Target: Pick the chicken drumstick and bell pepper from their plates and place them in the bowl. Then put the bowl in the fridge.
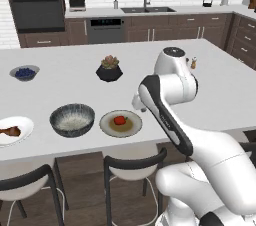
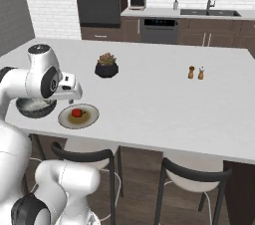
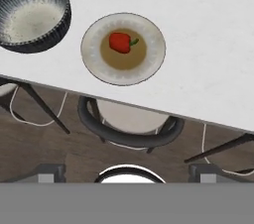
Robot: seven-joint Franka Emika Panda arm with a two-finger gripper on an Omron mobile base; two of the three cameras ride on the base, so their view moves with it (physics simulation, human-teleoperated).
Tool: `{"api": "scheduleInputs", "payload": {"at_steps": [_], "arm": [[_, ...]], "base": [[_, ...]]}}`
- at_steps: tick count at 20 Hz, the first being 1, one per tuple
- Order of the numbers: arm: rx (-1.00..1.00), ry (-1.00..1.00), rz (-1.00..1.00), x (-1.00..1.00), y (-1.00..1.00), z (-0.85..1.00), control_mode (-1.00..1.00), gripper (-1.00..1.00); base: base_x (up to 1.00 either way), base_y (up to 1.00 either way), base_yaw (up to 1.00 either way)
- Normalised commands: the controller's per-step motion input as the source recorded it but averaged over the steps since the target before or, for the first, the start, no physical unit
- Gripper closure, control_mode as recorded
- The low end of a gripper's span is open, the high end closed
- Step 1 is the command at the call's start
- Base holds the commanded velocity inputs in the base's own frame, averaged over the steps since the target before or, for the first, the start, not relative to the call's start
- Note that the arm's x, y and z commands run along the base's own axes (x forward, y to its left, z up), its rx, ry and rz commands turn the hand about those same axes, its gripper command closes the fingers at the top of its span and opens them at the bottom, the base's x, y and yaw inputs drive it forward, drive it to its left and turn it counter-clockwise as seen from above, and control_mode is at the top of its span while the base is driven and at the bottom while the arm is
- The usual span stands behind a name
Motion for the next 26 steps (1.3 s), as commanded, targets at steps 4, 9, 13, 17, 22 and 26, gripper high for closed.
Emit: {"api": "scheduleInputs", "payload": {"at_steps": [4, 9, 13, 17, 22, 26], "arm": [[0.00, 0.06, 0.19, 0.19, 0.00, -0.44, -1.00, -1.00], [0.00, 0.05, 0.18, 0.29, 0.00, -0.49, -1.00, -1.00], [0.00, 0.02, 0.16, 0.30, 0.00, -0.48, -1.00, -1.00], [0.00, 0.00, 0.17, 0.20, 0.05, -0.42, -1.00, -1.00], [0.00, 0.00, 0.28, 0.35, 0.15, -0.13, -1.00, -1.00], [0.00, 0.00, 0.27, 0.40, 0.05, 0.00, -1.00, -1.00]], "base": [[0.00, 0.00, 0.00], [0.00, 0.00, 0.00], [0.00, 0.00, 0.00], [0.00, 0.00, 0.00], [0.00, 0.00, 0.00], [0.00, 0.00, 0.00]]}}
